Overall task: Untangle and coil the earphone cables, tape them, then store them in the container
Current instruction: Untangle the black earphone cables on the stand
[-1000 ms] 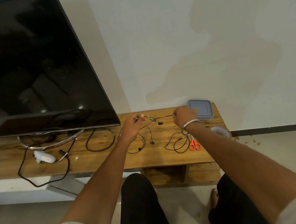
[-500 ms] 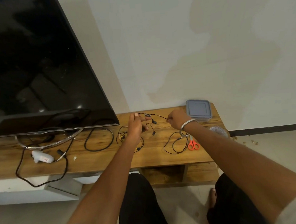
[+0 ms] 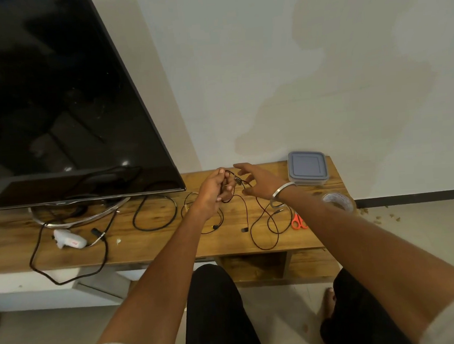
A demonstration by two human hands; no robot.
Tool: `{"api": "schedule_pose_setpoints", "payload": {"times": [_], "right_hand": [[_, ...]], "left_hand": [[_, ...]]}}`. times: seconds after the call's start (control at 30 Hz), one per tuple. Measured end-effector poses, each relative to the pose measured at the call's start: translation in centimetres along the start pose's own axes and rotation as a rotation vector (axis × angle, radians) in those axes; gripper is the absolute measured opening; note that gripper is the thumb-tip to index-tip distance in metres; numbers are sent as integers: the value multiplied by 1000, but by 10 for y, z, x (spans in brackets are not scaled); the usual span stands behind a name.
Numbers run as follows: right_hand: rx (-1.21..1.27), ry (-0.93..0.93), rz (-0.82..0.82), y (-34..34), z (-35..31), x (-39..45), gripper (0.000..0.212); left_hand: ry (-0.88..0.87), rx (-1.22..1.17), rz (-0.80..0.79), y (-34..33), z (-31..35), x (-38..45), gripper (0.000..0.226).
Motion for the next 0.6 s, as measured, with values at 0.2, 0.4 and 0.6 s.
{"api": "schedule_pose_setpoints", "payload": {"times": [0.2, 0.4, 0.6], "right_hand": [[126, -37, -70, -2, 1, -4, 36], [283, -107, -180, -5, 0, -10, 66], [233, -113, -117, -1, 3, -8, 53]], "left_hand": [[0, 11, 92, 10, 3, 3, 34], [57, 24, 213, 16, -4, 1, 33], [94, 15, 236, 16, -7, 3, 33]]}}
Point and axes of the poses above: each hand's wrist, its own x-axis towards the middle knuckle, its own y-axis out of the back of the hand, z = x × y, the point moved 6 cm from there along x, towards the middle knuckle, and after that the axes turned 9 degrees about x, right-handed, at the moved point
